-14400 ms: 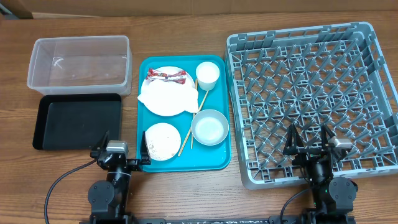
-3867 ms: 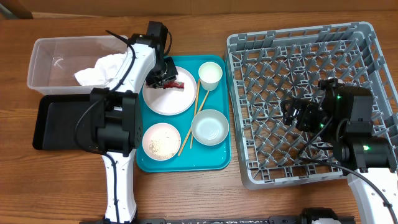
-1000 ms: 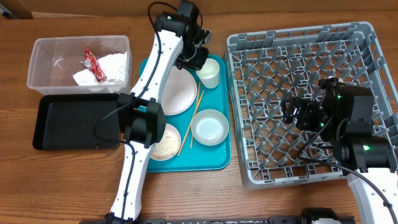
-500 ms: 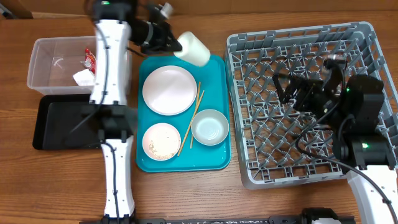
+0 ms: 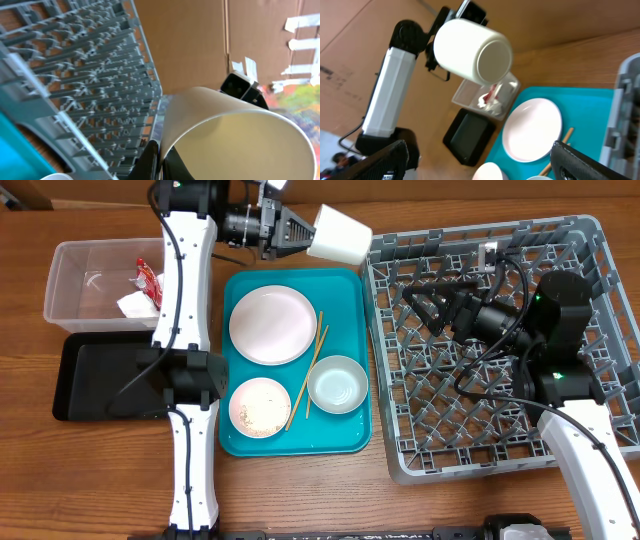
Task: Sort waste into correct bins and load items into the dishwasher
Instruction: 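Hand the paper cup from the left gripper to the right gripper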
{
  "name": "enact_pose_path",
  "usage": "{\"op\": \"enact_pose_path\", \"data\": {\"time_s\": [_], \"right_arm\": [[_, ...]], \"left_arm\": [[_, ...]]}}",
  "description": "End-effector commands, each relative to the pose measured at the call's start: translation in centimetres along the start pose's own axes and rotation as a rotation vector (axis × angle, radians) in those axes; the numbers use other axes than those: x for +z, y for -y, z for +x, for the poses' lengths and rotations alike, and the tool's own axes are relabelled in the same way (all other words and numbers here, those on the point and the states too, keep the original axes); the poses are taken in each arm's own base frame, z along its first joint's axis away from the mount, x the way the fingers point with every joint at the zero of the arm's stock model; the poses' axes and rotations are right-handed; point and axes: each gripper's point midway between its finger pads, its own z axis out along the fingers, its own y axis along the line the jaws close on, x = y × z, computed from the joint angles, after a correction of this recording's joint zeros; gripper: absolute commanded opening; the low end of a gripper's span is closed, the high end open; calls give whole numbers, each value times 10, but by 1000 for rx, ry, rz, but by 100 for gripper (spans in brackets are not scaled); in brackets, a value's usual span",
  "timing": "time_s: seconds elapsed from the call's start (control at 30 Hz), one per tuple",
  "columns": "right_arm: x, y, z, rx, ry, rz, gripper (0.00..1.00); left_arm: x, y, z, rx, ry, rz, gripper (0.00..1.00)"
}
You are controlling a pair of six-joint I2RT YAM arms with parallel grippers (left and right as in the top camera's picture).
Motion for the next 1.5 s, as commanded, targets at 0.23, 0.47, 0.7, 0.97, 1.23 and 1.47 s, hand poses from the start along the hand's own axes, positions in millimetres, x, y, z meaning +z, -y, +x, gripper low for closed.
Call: {"op": "enact_pose_path", "data": {"time_s": [0.23,0.47,0.7,0.97,1.23,1.47], "right_arm": [[-2,-19,-2,-15,-21,-67,93],[-2,-19,0,-9,-28,-70,93],[-2,-18,2,4,-38,-69,93],[-2,-19,3,-2,-41,-75,93],[5,-24,7,-29,-55,-94,96],[15,-47,5,-134,-50,-185,97]], "left_arm": [[-5,78,17,138,11,-14,4],[-11,96,23,157,33,-86,4],[-21,120,34,236,66,-176,4],[-24,96,47,170,37,-292,4],[0,81,60,74,-50,-27,4],[5,59,66,4,-70,1,4]]}}
